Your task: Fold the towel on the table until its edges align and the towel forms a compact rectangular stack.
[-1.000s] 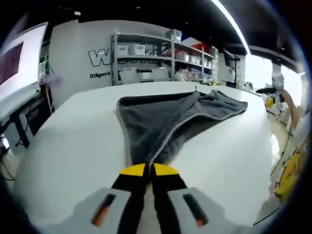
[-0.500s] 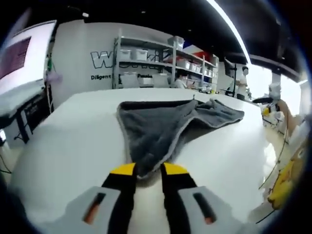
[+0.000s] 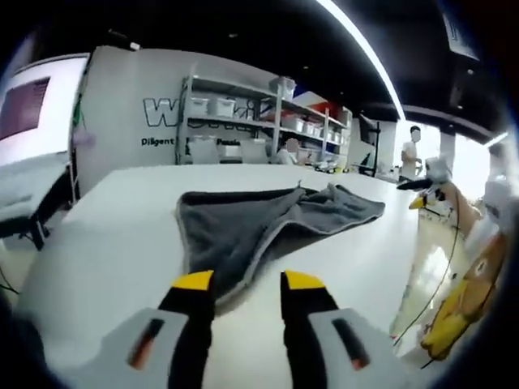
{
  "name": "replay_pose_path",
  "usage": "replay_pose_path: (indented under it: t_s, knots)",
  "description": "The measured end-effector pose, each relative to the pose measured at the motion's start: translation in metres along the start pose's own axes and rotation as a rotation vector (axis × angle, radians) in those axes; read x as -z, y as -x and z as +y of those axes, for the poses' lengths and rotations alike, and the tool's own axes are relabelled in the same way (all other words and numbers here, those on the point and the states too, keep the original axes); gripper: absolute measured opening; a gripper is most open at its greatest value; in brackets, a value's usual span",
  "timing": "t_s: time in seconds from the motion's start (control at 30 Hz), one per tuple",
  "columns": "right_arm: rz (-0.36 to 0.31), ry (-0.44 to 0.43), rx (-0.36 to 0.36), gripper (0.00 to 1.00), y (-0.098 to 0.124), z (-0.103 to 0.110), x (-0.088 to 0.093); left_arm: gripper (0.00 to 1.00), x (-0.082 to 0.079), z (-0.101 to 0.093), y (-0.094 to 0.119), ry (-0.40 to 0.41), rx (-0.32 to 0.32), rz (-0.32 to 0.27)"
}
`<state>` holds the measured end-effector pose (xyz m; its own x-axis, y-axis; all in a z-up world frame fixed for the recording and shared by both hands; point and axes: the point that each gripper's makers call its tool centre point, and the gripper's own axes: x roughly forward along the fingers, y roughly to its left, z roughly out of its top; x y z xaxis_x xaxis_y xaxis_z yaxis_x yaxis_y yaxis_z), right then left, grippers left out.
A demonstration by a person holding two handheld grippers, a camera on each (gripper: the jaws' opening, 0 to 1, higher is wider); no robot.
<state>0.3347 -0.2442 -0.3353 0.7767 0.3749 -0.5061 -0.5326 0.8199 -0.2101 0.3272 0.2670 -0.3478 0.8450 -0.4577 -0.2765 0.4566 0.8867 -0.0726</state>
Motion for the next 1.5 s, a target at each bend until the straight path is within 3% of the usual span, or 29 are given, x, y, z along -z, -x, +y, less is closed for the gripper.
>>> replay_pose_path:
  t_s: [0.4, 0.6, 0.97, 1.5]
  knots:
    - [-0.002, 0.005, -0.009, 0.93, -0.002, 0.001, -0.001, 0.55, -0.021, -0.042, -0.002, -0.030, 0.050, -0.074]
    - [-0.004, 0.000, -0.007, 0.93, -0.001, 0.000, 0.002, 0.66, -0.027, -0.049, -0.004, -0.038, 0.042, -0.095]
    - [0.001, -0.015, -0.008, 0.93, -0.002, -0.001, 0.008, 0.74, -0.029, -0.065, -0.011, -0.050, 0.043, -0.112]
    - [0.009, -0.046, 0.007, 0.93, -0.004, -0.013, 0.015, 0.95, -0.025, -0.057, -0.015, -0.017, -0.003, -0.116]
